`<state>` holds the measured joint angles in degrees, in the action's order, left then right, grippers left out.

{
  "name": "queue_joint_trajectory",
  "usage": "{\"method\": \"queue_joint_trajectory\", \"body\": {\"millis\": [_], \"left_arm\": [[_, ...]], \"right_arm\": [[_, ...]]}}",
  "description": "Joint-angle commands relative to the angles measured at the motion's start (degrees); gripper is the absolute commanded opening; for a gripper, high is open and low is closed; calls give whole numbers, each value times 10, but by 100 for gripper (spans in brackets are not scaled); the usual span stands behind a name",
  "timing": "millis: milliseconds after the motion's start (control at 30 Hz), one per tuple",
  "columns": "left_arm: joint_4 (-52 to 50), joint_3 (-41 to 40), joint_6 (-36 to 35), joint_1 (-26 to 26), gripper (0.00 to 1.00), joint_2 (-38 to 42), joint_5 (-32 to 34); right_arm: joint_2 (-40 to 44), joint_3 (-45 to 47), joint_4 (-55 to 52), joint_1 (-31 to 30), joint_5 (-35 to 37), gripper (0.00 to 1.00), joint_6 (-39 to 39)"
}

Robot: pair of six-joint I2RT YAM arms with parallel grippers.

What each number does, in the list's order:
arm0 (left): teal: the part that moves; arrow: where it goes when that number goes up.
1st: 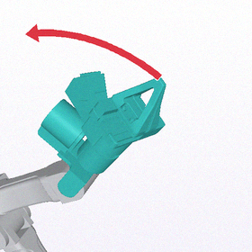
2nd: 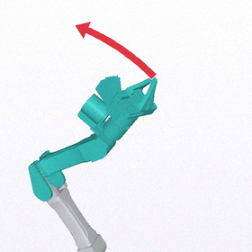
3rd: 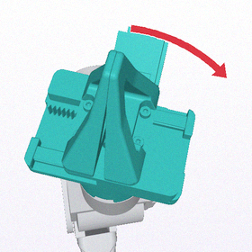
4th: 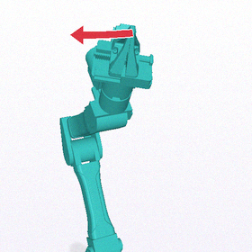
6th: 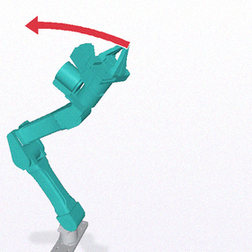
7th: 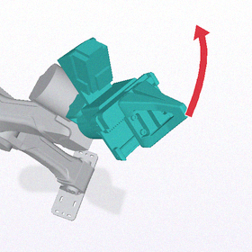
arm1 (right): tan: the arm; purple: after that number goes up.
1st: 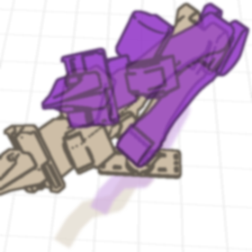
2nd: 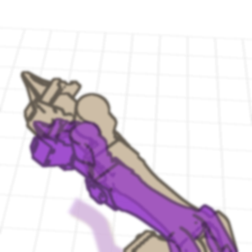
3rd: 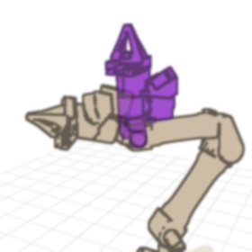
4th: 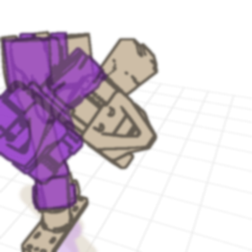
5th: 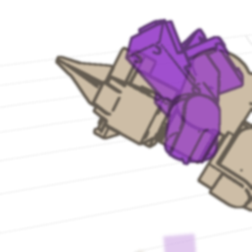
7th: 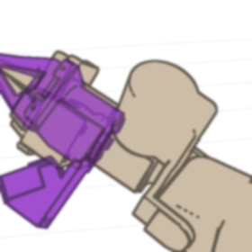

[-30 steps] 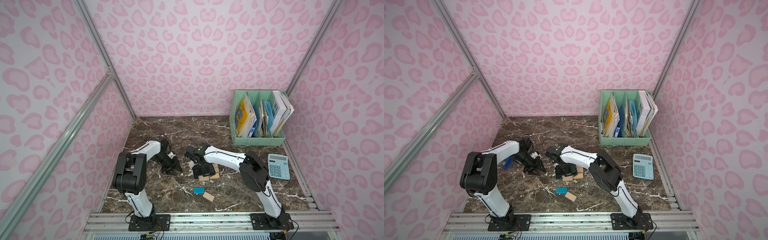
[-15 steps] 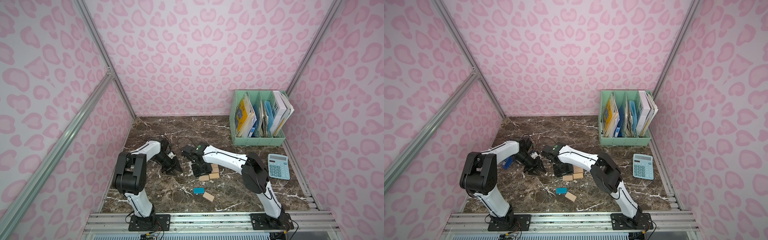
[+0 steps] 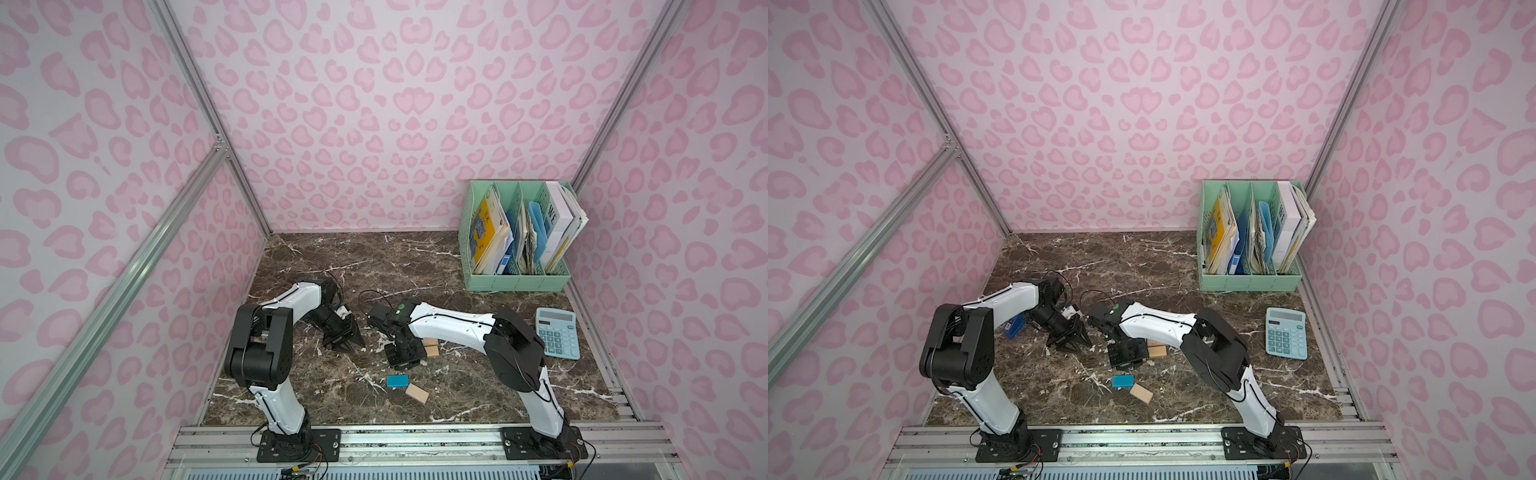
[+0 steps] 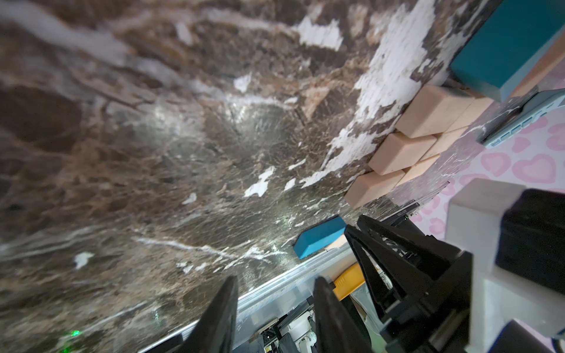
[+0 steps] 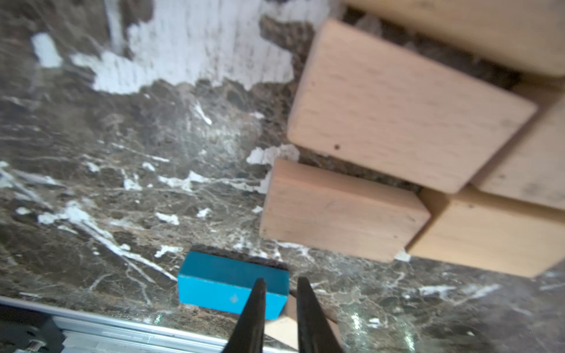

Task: Assemble a carrot with building blocks
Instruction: Assemble the building block at the center of the board.

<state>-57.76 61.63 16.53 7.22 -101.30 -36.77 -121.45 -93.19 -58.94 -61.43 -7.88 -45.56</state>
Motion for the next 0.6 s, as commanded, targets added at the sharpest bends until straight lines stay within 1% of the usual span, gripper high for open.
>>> {"method": "queue_joint_trajectory", "body": {"millis": [0, 333, 567], "left_arm": [[-9, -1, -5, 0, 42, 6, 0], [-13, 4, -3, -1, 42, 8, 1], [-14, 7, -1, -1, 42, 7, 1]], "right_arm": [[-4, 6, 24, 8, -6, 22, 6], [-8, 13, 29, 28, 14, 22, 9], [-5, 15, 26, 30, 16, 22, 8]]}}
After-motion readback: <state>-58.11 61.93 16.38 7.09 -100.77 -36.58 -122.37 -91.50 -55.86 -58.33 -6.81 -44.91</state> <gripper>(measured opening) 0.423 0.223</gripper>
